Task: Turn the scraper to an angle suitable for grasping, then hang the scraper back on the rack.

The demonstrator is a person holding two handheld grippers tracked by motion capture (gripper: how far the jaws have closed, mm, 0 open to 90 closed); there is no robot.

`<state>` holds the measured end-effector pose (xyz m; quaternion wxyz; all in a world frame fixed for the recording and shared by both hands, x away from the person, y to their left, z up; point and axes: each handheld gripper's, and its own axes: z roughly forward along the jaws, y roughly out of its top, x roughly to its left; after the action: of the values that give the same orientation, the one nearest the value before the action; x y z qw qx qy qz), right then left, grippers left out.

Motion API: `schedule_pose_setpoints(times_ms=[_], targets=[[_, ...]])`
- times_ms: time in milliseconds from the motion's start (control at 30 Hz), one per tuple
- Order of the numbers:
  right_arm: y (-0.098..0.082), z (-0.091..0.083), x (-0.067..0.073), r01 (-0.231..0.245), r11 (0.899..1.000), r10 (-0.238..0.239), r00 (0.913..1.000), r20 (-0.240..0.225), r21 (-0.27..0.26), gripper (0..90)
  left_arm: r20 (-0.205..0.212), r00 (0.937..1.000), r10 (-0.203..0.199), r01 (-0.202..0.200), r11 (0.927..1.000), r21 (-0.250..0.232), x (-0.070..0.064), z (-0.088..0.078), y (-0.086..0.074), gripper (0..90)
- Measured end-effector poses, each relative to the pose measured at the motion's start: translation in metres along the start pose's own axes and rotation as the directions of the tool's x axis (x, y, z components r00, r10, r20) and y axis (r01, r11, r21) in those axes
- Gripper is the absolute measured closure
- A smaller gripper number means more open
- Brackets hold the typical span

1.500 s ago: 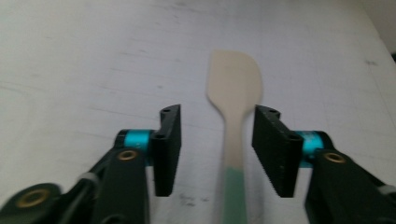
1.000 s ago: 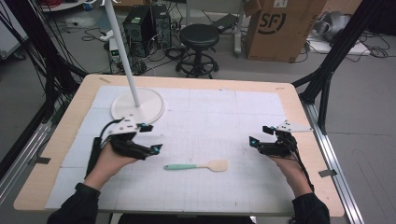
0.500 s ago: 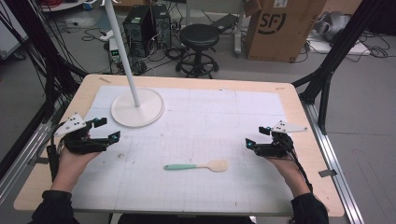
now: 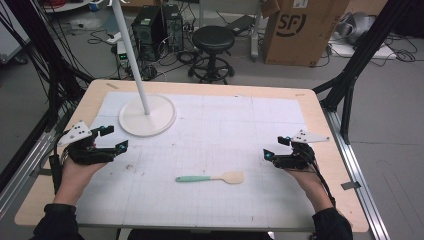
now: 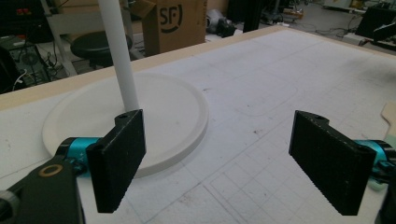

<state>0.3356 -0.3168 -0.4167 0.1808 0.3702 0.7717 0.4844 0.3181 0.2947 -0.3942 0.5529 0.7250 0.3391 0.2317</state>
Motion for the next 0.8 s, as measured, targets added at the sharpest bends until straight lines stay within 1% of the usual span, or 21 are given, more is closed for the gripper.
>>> schedule_pose_setpoints(times_ms=[67, 167, 267, 467, 567, 633, 700, 767, 800], targets=[[0.001, 0.000, 0.000, 0.000, 1.000, 0.000, 1.0000, -0.003, -0.007, 16.9, 0.002, 1.0000, -0.005, 0.005, 1.0000, -0.002, 0.002, 0.000, 0.000, 19.5], [0.000, 0.001, 0.000, 0.000, 1.000, 0.000, 1.0000, -0.005, 0.003, 16.9, -0.002, 1.0000, -0.005, 0.005, 1.0000, 0.002, 0.003, 0.000, -0.001, 19.6], [0.000, 0.002, 0.003, 0.004, 1.000, -0.004, 0.9999, -0.016, 0.007, 16.9, 0.000, 1.0000, -0.005, 0.005, 1.0000, -0.007, 0.003, -0.002, 0.000, 19.6], [0.004, 0.006, 0.010, 0.039, 0.999, -0.038, 0.9983, -0.043, 0.012, 16.9, -0.004, 1.0000, -0.003, 0.003, 1.0000, -0.004, 0.003, -0.003, 0.000, 19.8], [0.005, 0.009, 0.017, 0.053, 0.998, -0.051, 0.9965, -0.066, 0.021, 16.8, -0.004, 1.0000, -0.001, 0.001, 1.0000, -0.001, 0.003, -0.002, 0.001, 19.8], [0.007, 0.012, 0.022, 0.073, 0.997, -0.070, 0.9932, -0.093, 0.027, 16.9, -0.005, 1.0000, 0.000, 0.000, 1.0000, 0.000, 0.003, -0.001, 0.001, 19.8], [0.008, 0.014, 0.027, 0.083, 0.996, -0.080, 0.9906, -0.111, 0.026, 16.9, -0.005, 1.0000, 0.002, -0.002, 1.0000, 0.003, 0.002, -0.001, 0.001, 19.9], [0.010, 0.018, 0.033, 0.095, 0.995, -0.090, 0.9856, -0.143, 0.033, 16.9, 0.000, 1.0000, 0.001, -0.001, 1.0000, 0.005, 0.002, 0.000, 0.001, 19.8], [0.011, 0.021, 0.036, 0.107, 0.994, -0.100, 0.9834, -0.151, 0.034, 16.9, 0.000, 1.0000, 0.003, -0.003, 1.0000, 0.010, 0.002, 0.001, 0.000, 19.9]])
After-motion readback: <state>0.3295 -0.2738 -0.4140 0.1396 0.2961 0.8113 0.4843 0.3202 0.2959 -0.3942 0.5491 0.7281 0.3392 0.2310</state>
